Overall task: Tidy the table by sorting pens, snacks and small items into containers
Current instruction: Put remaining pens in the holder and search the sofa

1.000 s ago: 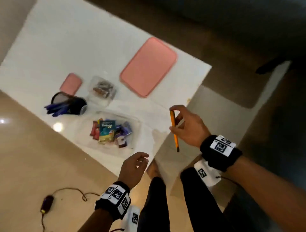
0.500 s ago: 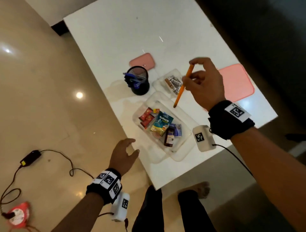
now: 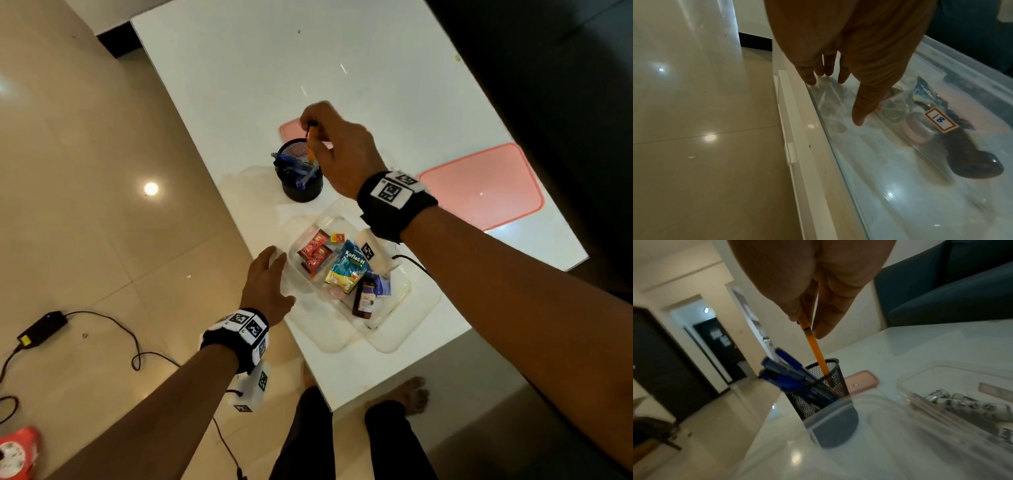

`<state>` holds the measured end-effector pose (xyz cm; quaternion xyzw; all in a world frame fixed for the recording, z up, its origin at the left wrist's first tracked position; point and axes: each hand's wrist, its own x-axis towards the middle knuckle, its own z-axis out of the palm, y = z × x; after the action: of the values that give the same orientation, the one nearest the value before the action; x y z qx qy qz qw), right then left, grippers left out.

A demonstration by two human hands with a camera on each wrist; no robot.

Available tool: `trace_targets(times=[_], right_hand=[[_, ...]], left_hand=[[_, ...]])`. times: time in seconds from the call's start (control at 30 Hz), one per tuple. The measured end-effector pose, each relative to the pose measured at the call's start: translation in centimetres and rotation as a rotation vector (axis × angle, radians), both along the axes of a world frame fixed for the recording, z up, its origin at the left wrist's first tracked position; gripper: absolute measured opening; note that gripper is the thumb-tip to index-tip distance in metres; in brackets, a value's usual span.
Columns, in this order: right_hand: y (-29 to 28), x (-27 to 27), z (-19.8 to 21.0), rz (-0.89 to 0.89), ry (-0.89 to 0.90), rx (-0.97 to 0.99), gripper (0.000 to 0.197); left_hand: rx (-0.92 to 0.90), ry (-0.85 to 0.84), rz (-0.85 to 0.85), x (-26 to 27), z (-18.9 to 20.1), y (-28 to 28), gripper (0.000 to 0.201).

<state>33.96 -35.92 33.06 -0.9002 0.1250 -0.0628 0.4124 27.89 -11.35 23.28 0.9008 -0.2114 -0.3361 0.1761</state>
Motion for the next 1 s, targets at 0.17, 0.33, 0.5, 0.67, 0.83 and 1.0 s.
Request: trace_targets(times=[0.17, 0.33, 0.5, 0.67, 0.83, 1.0], right_hand=[[0.3, -1.4, -1.7, 0.029, 0.065, -0.040, 0.041], [-1.4, -2.5, -2.7, -0.050, 0.026, -0.032, 0.041], [-4.3, -4.6, -2.4, -0.171, 0.035, -0.047, 0.026], [-7.0, -9.4, -2.8, -0.270, 0.189, -0.083, 0.016], [-10.4, -13.2, -4.3, -0.253, 0.404, -0.167, 0.023], [-14.6, -14.6, -5.4, -0.333, 0.543, -0.249, 0.051]], left_hand=[[0.007, -0.059, -0.084, 0.1, -0.2, 0.4, 0.093], [0.013, -0.063, -0.093, 0.4, 0.0, 0.3, 0.090], [0.029, -0.064, -0.067, 0.4, 0.2, -0.2, 0.087], [0.048, -0.039, -0.061, 0.4, 0.4, -0.2, 0.087], [0.037, 0.003, -0.029, 0.4, 0.7, -0.6, 0.079], [-0.143, 0.054, 0.256, -0.1, 2.1, -1.2, 0.043]])
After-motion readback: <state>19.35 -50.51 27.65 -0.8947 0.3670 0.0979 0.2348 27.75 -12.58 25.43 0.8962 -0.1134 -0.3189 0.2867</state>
